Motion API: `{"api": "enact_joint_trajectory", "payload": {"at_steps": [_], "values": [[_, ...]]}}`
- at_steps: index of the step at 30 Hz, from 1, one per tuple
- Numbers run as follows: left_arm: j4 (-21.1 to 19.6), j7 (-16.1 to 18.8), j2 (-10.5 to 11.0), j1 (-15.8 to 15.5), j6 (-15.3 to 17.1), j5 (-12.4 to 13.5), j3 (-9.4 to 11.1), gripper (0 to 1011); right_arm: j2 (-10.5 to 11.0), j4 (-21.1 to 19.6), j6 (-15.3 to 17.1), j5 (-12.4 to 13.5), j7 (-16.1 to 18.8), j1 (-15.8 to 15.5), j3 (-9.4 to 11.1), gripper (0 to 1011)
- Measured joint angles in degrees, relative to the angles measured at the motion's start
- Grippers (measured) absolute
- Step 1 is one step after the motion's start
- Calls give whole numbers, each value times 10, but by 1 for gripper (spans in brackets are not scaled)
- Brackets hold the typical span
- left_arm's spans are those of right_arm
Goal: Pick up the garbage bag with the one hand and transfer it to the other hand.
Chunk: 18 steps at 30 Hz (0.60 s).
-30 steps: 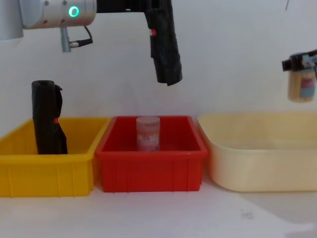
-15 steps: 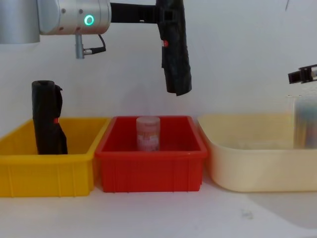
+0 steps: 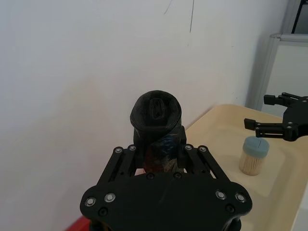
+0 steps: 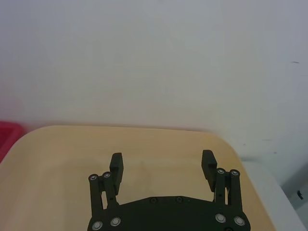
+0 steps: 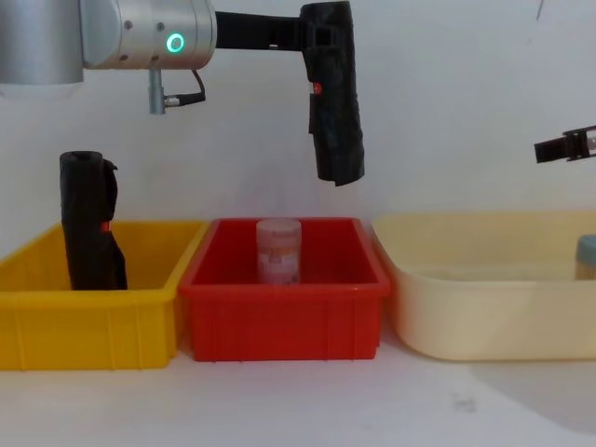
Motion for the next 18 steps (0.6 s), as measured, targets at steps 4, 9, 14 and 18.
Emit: {"api": "enact_joint_trajectory", "payload": {"at_steps": [4, 9, 14, 18], "values": [[2, -1, 0, -1, 0, 0, 1, 345, 3, -9, -3, 5, 16, -5, -1, 1001], [4, -1, -1, -2, 0, 0, 2, 345, 8, -22, -8, 13, 37, -11, -4, 1001], [5, -1, -1, -3, 0, 1, 3, 345, 13, -34, -14, 22, 62, -19, -7, 1001], [6, -2, -1, -3, 0, 1, 3, 345, 20, -47, -20, 33, 92, -26, -11, 1001]]}}
